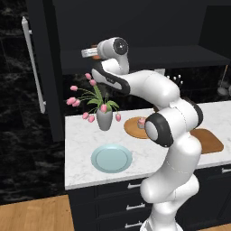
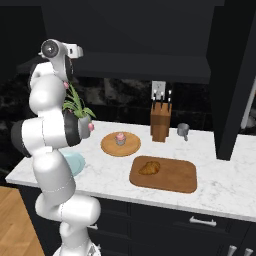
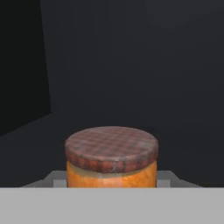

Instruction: From the different types of pastries on the counter, select a croissant and place it on the cutting board. Then retrieve a jar of jam from the cabinet and place it alongside the croissant on the cutting board.

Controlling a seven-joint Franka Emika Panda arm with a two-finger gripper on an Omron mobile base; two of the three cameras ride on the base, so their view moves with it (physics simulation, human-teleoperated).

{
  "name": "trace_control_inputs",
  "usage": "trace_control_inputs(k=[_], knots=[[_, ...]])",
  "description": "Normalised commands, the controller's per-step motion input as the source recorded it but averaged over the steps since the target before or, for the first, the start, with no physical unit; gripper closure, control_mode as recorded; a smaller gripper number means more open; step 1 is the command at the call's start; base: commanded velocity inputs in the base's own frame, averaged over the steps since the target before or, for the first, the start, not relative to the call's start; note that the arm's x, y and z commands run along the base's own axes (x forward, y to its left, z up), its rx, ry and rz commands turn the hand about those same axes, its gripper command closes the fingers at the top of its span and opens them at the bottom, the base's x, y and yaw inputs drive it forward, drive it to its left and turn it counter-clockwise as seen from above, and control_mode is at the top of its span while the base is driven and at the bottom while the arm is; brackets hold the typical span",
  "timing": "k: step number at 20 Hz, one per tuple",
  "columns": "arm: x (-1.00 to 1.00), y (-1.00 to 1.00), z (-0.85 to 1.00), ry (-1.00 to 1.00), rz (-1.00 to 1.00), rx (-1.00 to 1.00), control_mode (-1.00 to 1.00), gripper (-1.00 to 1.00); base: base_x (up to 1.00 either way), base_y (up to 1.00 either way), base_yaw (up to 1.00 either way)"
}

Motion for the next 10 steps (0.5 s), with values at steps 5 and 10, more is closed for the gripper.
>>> trace_control_inputs(k=[5, 10], knots=[[0.00, 0.00, 0.00, 0.03, 0.00, 0.00, -1.00, 1.00, 0.00, 0.00, 0.00], [0.00, 0.00, 0.00, 0.02, 0.00, 0.00, -1.00, 1.00, 0.00, 0.00, 0.00]])
